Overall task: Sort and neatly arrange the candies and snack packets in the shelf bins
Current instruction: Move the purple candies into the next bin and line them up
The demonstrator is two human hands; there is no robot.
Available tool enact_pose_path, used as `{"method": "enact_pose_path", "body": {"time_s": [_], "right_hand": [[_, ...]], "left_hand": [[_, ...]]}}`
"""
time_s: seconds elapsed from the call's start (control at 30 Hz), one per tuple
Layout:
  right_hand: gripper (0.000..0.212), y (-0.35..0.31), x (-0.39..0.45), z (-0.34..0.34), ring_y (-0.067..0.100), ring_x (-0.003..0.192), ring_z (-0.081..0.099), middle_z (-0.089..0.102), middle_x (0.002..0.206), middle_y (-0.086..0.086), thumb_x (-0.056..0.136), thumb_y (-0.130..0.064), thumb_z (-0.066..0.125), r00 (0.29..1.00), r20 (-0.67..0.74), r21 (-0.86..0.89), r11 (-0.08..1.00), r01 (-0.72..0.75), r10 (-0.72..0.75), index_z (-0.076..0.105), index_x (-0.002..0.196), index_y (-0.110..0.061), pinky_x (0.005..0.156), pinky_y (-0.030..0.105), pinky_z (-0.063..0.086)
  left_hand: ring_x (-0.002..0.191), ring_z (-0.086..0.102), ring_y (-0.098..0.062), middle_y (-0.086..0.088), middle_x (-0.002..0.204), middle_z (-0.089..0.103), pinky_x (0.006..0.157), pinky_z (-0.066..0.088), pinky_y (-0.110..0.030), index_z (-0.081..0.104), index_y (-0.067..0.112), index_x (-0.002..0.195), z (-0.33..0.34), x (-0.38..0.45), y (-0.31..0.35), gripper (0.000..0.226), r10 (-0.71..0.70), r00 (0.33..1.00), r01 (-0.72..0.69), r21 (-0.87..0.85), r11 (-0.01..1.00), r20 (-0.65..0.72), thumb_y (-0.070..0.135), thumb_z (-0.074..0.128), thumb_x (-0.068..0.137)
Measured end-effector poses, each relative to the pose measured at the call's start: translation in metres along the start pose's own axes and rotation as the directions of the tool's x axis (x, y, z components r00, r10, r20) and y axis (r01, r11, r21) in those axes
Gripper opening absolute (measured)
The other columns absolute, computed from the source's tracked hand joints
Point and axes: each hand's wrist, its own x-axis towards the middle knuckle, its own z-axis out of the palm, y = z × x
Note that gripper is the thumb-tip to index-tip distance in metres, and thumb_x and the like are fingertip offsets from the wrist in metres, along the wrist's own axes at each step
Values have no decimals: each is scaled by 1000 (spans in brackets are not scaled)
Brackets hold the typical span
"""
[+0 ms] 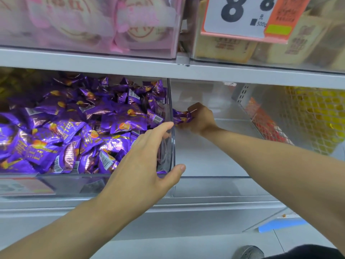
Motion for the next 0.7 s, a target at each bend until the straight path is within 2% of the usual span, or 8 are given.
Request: {"method": "enact_pose_path", "body": {"time_s": [0.07, 0.17, 0.27, 0.43, 0.5, 0.6, 0.63, 0.7], "right_hand": [[69, 0, 1, 0, 9, 95, 60, 61, 104, 3, 62, -19, 94, 1000, 7, 59, 998, -21, 21, 59, 119, -4, 58, 3, 36], [69, -3, 2, 1, 12, 92, 58, 63, 103, 0, 58, -23, 96, 998, 2, 108, 993, -57, 57, 61, 116, -9, 65, 9, 36], [66, -1, 4, 3, 17, 94, 63, 69, 106, 4, 56, -23, 97, 994, -16, 162, 981, -103, 107, 62, 111, -13, 72, 19, 43], [64, 0, 1, 5, 18, 91, 62, 67, 107, 5, 59, -27, 95, 995, -39, 119, 989, -86, 91, 59, 110, -14, 64, 19, 42], [66, -1, -2, 6, 20, 89, 61, 60, 108, 5, 60, -31, 94, 998, -60, 66, 998, -23, 27, 56, 111, -16, 59, 18, 41], [57, -1, -5, 6, 23, 87, 58, 51, 108, 8, 62, -27, 92, 987, -54, -80, 986, 147, -152, 62, 108, -13, 72, 26, 47], [51, -1, -5, 6, 24, 86, 57, 50, 107, 10, 63, -24, 91, 982, -51, -111, 978, 175, -181, 64, 104, -11, 74, 25, 45], [44, -1, -4, 5, 21, 81, 52, 50, 103, 10, 64, -22, 91, 981, -56, -134, 975, 176, -185, 64, 97, -10, 62, 15, 34]], "left_hand": [[109, 28, 30, 45, 119, 36, 87, 22, 8, 21, 52, 141, 0, 0, 0, 81, -1, 1000, 1, -1, 1000, 5, 54, 67, 75], [110, 29, 29, 44, 120, 36, 87, 23, 8, 21, 53, 141, 0, 0, -1, 80, -5, 1000, 5, -9, 1000, 8, 53, 68, 76], [109, 29, 29, 44, 119, 36, 88, 22, 8, 21, 53, 140, 0, 1, -2, 80, -3, 1000, 3, -11, 1000, 12, 53, 68, 76], [109, 28, 30, 43, 119, 36, 89, 23, 7, 20, 53, 139, 0, 1, -1, 79, 2, 1000, -2, -12, 1000, 13, 53, 67, 75], [109, 28, 30, 43, 119, 36, 89, 22, 7, 20, 52, 139, -1, 1, -1, 79, 5, 1000, -5, -14, 1000, 14, 53, 66, 75], [109, 28, 30, 42, 119, 37, 88, 22, 7, 21, 52, 140, -1, 1, -1, 78, 8, 1000, -7, -14, 1000, 15, 53, 66, 75], [109, 28, 29, 41, 119, 37, 88, 22, 7, 21, 52, 139, 0, 1, -1, 78, 9, 1000, -9, -16, 1000, 14, 53, 66, 75], [110, 29, 29, 41, 120, 37, 89, 23, 7, 20, 53, 139, 0, 1, -2, 78, 10, 1000, -10, -20, 1000, 11, 54, 66, 75]]}}
